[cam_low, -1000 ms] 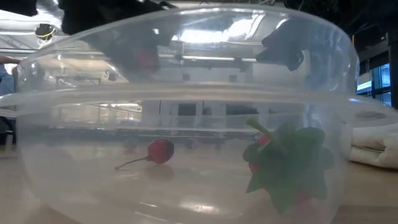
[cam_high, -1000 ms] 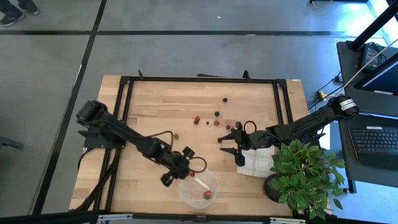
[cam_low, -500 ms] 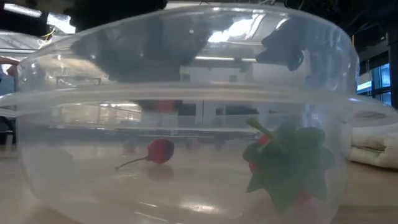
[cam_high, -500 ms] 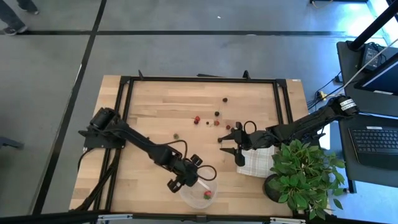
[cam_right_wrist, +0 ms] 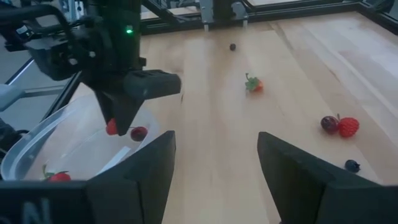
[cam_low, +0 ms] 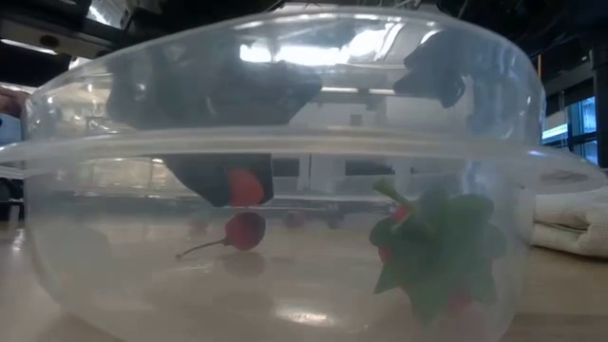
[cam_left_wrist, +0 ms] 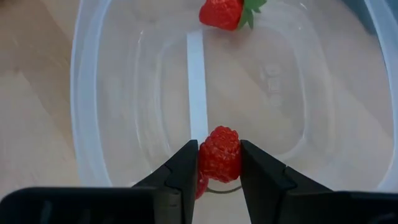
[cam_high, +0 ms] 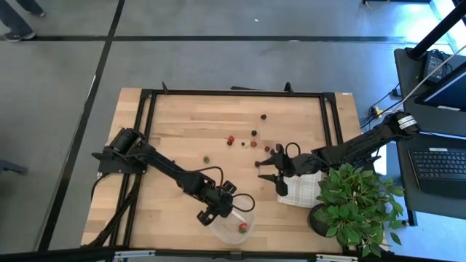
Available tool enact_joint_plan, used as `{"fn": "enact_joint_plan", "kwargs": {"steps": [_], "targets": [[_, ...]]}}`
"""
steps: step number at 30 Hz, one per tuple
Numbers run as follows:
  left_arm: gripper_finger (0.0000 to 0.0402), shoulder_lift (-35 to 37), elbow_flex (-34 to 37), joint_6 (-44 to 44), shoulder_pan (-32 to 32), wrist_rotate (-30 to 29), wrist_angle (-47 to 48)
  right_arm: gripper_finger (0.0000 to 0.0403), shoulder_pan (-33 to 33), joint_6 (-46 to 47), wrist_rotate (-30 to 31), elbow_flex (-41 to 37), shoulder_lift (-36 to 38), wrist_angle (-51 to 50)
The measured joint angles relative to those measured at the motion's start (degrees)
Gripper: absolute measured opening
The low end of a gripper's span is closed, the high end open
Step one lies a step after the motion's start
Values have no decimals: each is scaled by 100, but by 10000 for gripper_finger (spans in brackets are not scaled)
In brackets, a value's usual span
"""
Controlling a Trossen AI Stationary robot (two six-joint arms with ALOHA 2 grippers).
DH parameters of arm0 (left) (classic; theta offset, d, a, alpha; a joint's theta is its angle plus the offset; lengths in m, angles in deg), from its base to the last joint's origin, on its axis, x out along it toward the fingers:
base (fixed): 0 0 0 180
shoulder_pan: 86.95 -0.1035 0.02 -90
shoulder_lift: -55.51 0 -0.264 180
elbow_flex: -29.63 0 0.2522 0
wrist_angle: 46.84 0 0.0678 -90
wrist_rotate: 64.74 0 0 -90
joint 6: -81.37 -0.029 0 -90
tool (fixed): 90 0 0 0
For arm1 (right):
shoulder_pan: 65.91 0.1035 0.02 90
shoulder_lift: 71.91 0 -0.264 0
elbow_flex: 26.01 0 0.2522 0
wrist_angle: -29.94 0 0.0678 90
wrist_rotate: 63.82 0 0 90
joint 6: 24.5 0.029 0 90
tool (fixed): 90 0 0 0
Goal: Pick and placing Produce into tupperware
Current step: Put the raspberry in the bottom transparent bin, then put the black cherry in the bottom transparent bin
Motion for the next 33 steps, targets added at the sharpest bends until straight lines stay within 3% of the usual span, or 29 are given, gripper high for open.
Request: {"fn": "enact_joint_plan", "kwargs": {"steps": [17, 28, 33], "targets": [[99, 50, 2, -12, -37, -3, 87, 229, 134, 0, -1, 0, 0, 0], [168, 78, 2, -12, -53, -33, 156, 229, 134, 0, -1, 0, 0, 1], [171, 632, 28, 129, -252, -194, 1042, 229, 132, 287, 0, 0, -2, 0]]}}
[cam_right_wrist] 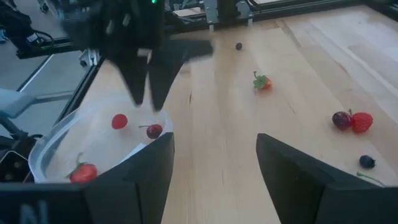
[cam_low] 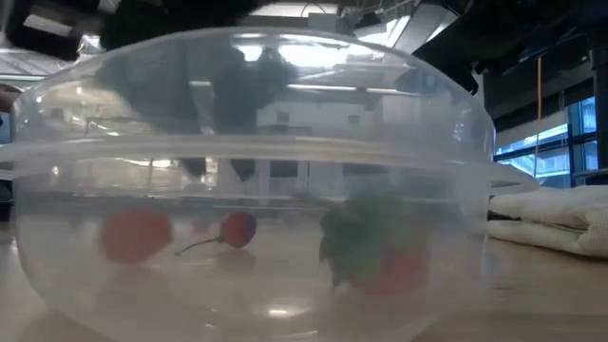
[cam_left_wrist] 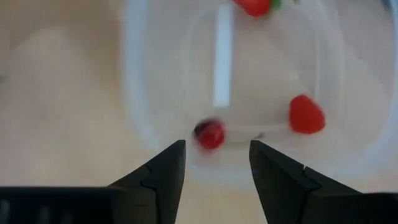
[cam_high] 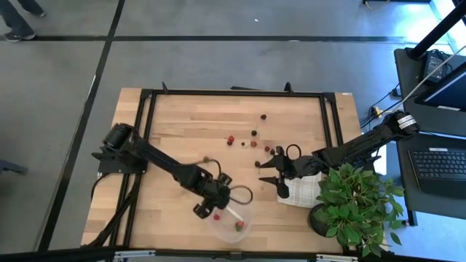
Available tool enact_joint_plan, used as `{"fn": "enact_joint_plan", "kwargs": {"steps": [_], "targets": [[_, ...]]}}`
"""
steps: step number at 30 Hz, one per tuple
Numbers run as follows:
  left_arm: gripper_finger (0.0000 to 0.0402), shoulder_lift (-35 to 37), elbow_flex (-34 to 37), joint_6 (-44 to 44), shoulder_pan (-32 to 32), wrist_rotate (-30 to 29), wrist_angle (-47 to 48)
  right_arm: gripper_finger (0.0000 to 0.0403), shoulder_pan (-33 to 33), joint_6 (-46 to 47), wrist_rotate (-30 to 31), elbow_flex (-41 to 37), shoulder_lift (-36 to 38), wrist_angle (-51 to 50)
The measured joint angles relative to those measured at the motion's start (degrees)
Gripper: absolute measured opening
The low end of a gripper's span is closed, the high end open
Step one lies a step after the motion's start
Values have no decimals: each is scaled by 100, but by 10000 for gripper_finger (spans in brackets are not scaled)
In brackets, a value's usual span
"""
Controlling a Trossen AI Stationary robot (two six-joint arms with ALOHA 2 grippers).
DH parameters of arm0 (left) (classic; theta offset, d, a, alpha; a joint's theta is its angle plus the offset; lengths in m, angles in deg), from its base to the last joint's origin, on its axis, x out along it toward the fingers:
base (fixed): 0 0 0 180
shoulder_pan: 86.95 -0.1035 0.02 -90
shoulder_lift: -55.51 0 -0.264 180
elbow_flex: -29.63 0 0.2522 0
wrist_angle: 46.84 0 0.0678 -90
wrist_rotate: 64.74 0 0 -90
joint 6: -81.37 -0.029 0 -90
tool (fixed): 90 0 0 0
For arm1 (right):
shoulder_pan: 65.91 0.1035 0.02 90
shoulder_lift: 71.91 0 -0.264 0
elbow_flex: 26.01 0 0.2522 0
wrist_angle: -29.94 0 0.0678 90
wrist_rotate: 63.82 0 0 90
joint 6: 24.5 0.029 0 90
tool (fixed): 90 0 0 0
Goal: Pick and placing Produce into tupperware
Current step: Put the black cherry in the bottom transparent bin
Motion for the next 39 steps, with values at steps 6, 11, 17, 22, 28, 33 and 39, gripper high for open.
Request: {"fn": "enact_joint_plan", "kwargs": {"steps": [6, 11, 17, 22, 28, 33, 39], "targets": [[169, 1399, 651, 7, -468, -11, -494, 229, -85, -145, 7, 0, 0, 59], [169, 2847, 1795, 63, -847, -7, -1671, 230, -171, 19, 21, 0, 0, -45], [169, 4179, 3658, 433, -1224, -3, -3576, 229, -285, 117, 19, 3, 0, -440], [169, 4684, 4774, 726, -1454, -3, -4521, 229, -525, 499, -53, 505, -126, -1861], [169, 4800, 5361, 1048, -1702, -5, -4887, 229, -819, 577, -103, 1602, -979, -3381], [169, 4786, 5403, 1107, -1750, -5, -4896, 229, -1028, 579, -99, 2209, -1782, -3794], [169, 4784, 5403, 1107, -1746, -5, -4870, 229, -1064, 308, -93, 2448, -2526, -3823]]}}
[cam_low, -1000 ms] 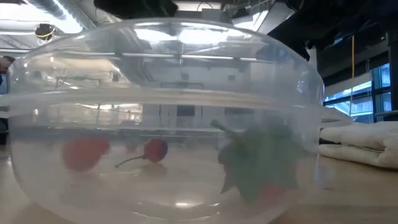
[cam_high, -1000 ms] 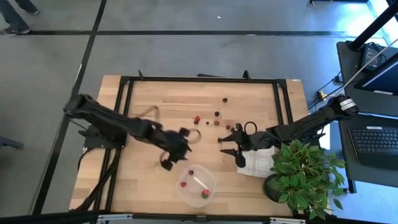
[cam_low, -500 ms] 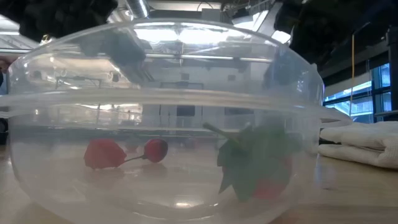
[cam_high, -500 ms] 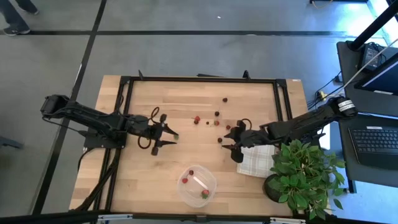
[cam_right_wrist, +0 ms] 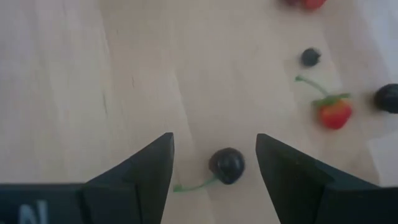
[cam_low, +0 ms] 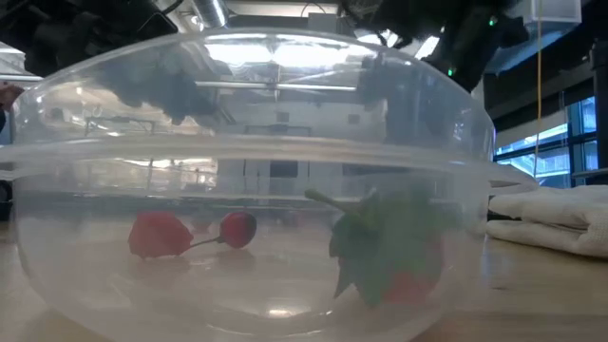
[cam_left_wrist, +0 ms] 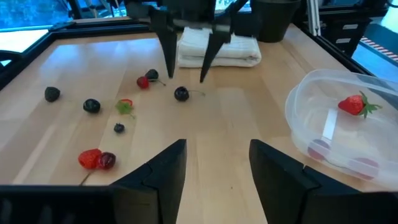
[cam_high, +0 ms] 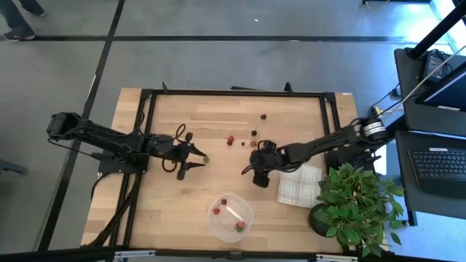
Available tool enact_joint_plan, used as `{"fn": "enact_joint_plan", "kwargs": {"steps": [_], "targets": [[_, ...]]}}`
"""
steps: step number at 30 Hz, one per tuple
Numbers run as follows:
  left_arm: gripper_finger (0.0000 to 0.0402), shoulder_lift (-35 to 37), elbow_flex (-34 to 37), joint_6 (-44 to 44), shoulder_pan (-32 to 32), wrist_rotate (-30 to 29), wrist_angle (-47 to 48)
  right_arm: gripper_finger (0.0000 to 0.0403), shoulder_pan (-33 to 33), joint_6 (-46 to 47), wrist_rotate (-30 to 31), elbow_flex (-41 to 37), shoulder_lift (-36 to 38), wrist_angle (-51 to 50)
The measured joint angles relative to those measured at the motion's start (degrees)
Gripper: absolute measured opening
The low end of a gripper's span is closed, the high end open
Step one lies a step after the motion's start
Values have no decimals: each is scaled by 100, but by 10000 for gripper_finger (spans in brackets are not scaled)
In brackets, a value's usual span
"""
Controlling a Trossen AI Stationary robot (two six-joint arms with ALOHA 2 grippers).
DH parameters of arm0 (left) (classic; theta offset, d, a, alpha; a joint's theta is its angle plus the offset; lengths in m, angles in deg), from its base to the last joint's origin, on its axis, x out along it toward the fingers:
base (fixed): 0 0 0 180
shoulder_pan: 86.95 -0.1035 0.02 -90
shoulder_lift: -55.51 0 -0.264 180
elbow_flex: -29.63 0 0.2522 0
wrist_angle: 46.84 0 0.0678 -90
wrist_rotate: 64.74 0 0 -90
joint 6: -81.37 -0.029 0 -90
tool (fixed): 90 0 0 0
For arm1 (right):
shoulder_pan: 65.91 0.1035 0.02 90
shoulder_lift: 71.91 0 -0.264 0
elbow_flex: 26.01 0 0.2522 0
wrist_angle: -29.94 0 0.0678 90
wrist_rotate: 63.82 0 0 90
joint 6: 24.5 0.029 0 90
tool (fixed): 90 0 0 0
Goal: Pick and placing Produce into tupperware
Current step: Put the black cherry in the bottom transparent bin
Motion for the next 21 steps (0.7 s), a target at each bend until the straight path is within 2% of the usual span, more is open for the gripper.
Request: {"fn": "enact_joint_plan", "kwargs": {"steps": [6, 21], "targets": [[169, -2, 0, -2, 32, 63, 19, 229, 0, 341, -6, 20, -414, 74], [169, -2, 0, -48, 116, 66, 18, 229, -74, 441, 160, 20, -432, -175]]}}
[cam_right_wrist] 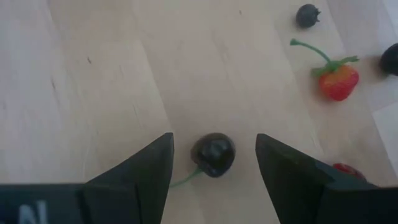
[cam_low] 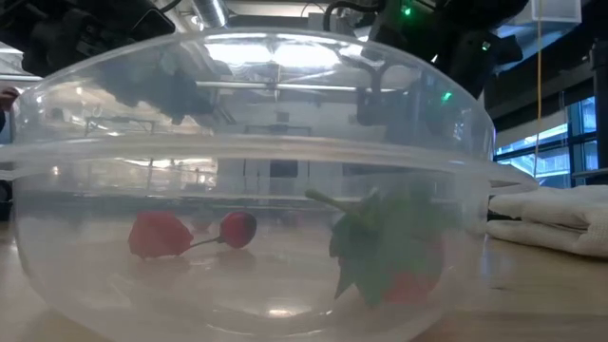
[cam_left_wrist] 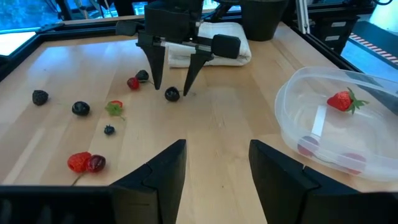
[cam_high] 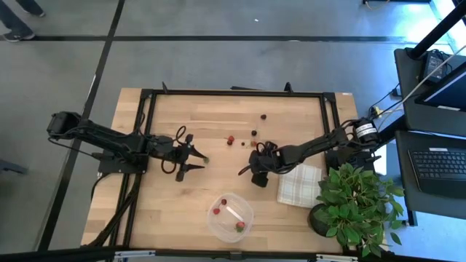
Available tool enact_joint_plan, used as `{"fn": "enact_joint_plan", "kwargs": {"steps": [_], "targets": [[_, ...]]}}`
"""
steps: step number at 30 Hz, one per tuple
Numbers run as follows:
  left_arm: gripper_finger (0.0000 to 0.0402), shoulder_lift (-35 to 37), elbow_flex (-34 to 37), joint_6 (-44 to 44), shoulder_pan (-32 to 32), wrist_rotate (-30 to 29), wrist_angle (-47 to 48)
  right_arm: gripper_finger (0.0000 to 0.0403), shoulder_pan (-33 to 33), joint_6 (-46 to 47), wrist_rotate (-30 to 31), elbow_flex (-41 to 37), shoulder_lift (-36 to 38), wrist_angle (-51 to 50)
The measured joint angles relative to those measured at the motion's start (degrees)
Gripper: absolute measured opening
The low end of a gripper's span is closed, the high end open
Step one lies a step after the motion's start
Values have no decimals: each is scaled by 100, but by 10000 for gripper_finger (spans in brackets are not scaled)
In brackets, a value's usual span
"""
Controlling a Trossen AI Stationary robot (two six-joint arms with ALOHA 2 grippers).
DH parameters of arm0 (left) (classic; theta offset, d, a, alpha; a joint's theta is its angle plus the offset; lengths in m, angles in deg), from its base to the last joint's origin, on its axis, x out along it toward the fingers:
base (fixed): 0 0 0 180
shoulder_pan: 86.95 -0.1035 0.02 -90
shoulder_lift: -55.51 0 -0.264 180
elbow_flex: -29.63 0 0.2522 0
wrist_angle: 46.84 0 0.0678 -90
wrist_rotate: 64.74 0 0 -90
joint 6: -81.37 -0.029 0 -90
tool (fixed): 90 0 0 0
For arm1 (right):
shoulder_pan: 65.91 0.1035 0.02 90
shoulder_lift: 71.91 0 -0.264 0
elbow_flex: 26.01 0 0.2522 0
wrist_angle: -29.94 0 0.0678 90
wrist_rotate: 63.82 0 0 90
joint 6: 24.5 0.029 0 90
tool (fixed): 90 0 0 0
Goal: Pick and placing Produce into tupperware
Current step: Put the black cherry in the bottom transparent bin
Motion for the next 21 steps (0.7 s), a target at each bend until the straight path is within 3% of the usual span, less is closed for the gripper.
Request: {"fn": "enact_joint_plan", "kwargs": {"steps": [21], "targets": [[169, -2, 0, -4, 0, 0, 2, 229, -70, 304, 0, 0, -59, -109]]}}
